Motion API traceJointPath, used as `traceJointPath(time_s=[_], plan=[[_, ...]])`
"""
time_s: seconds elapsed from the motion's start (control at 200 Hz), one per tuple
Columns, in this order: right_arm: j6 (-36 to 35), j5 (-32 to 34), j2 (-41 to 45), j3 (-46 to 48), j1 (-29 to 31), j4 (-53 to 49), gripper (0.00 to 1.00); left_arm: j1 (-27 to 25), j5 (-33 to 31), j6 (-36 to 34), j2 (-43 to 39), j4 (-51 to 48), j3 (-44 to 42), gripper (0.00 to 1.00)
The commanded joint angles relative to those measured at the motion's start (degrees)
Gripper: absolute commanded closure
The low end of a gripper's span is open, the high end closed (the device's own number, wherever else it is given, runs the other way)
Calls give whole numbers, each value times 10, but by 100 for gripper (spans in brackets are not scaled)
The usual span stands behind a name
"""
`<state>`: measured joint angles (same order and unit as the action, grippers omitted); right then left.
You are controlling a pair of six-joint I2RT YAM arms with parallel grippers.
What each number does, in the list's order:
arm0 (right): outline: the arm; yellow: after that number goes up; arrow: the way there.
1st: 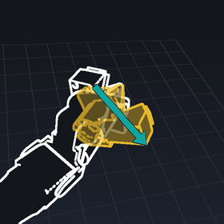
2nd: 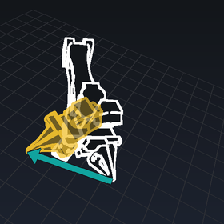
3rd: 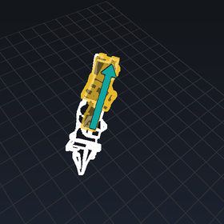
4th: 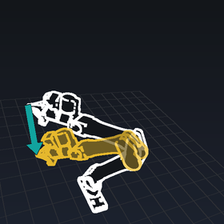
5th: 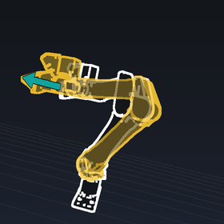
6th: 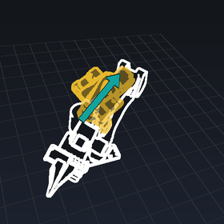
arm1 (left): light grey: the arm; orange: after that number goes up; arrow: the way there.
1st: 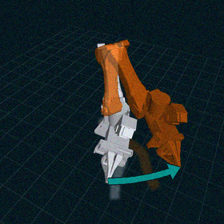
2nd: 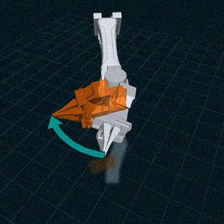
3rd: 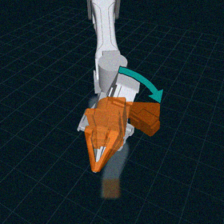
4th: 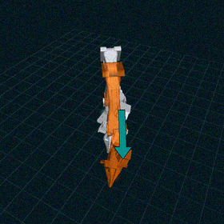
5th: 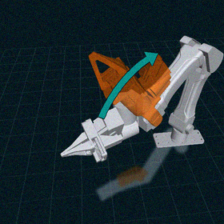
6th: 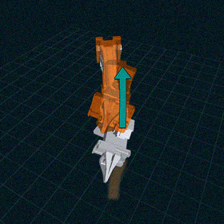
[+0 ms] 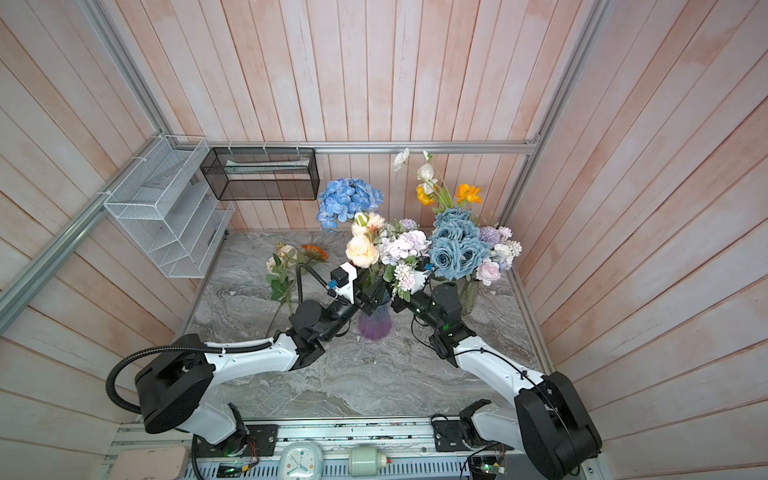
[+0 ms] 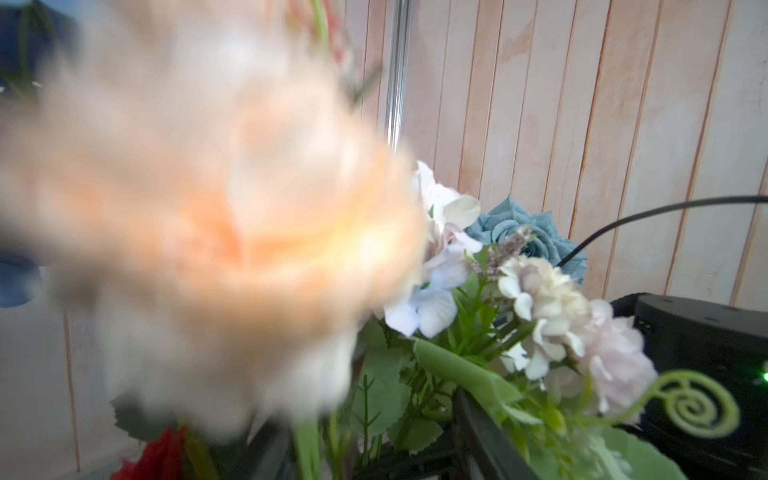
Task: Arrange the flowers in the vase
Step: 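Carry the peach rose over the vase and lower it in with the left gripper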
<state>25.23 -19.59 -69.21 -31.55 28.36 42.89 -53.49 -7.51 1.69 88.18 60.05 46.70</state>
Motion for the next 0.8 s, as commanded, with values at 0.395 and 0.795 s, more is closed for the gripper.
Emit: traceJointPath(time_s=[0.395,0.795], plan=[[-9,-1,3,-11,2,8,87,-3,-21,103,-178,-365,-9,0],[-8,1,3,-16,2,1,87,28,-90,149,-255,-483,-66,0]])
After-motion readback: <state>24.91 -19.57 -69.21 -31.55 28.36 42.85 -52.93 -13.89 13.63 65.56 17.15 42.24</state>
